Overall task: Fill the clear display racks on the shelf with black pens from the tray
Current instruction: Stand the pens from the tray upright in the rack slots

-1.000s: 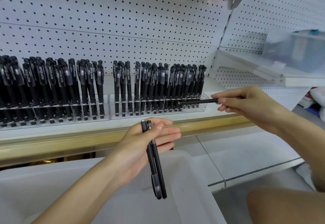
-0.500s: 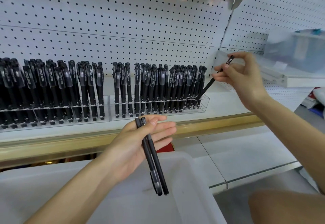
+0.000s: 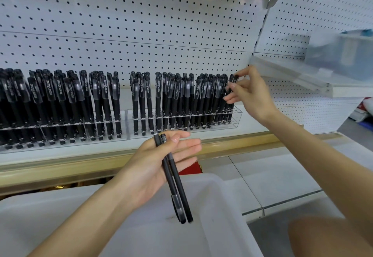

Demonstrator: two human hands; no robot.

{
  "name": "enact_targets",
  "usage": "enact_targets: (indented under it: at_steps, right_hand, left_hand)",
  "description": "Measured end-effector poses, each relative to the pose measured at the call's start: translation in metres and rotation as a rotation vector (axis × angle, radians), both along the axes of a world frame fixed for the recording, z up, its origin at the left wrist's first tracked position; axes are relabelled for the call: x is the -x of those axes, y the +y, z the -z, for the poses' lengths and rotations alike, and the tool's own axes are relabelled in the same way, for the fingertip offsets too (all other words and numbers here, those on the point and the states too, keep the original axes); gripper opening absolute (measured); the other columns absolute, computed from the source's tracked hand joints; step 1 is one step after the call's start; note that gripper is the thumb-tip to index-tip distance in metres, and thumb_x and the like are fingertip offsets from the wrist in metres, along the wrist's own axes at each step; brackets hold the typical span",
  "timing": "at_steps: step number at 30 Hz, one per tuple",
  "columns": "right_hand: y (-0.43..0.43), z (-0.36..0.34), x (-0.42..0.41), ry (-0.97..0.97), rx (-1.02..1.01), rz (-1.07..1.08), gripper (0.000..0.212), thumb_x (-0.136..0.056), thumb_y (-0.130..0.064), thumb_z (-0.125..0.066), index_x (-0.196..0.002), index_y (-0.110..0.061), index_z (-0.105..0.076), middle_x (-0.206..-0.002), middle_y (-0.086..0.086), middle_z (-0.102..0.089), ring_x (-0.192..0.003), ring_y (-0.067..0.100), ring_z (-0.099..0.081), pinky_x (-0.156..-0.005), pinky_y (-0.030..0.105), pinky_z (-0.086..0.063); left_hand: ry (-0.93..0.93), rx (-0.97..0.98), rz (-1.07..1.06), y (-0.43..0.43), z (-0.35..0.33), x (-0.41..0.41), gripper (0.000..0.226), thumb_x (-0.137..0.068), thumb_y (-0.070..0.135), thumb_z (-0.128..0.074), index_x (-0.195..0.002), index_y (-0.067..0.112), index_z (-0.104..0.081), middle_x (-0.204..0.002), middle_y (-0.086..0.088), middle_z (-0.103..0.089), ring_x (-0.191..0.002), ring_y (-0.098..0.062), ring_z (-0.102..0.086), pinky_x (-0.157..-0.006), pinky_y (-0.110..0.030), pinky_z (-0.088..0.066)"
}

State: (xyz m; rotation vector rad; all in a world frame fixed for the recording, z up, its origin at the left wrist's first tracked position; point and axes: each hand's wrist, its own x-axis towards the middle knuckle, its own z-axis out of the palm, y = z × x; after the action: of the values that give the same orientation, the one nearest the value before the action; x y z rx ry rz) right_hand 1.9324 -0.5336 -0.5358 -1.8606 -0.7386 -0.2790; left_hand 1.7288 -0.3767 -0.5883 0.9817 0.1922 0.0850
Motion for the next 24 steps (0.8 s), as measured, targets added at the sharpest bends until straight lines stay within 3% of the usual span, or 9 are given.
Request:
enact_targets:
  at_steps: [11, 19, 24]
  right_hand:
    - [-0.002, -0.004, -0.004, -0.092, 0.058, 0.024, 0.020, -0.094, -0.007, -0.058, -0.110, -0.012, -0.047, -0.077, 0.005, -0.061, -0.063, 0.012, -0.069, -0.056, 0.019, -0.054]
    - [-0.006, -0.008, -0.011, -0.121, 0.159, -0.010, 0.027, -0.088, -0.002, -0.064, -0.108, -0.018, -0.052, -0.088, 0.004, -0.063, -0.070, 0.013, -0.069, -0.066, 0.026, -0.057]
    - [-0.009, -0.014, -0.013, -0.115, 0.219, -0.024, 0.032, -0.088, -0.006, -0.065, -0.095, -0.034, -0.051, -0.088, -0.001, -0.064, -0.074, 0.022, -0.069, -0.066, 0.031, -0.053]
  left_hand:
    - [0.004, -0.010, 0.011, -0.005, -0.001, -0.003, 0.024, -0.096, 0.012, -0.045, -0.109, -0.001, -0.061, -0.103, -0.019, -0.072, -0.098, -0.028, -0.070, -0.085, -0.042, -0.055]
    - [0.018, -0.013, 0.011, -0.007, -0.003, -0.003, 0.024, -0.097, 0.011, -0.044, -0.109, 0.000, -0.062, -0.103, -0.019, -0.072, -0.098, -0.028, -0.070, -0.085, -0.041, -0.056]
    - [0.016, -0.007, 0.018, -0.011, -0.001, -0.004, 0.024, -0.096, 0.010, -0.045, -0.108, -0.001, -0.062, -0.102, -0.020, -0.072, -0.097, -0.029, -0.070, -0.084, -0.041, -0.056]
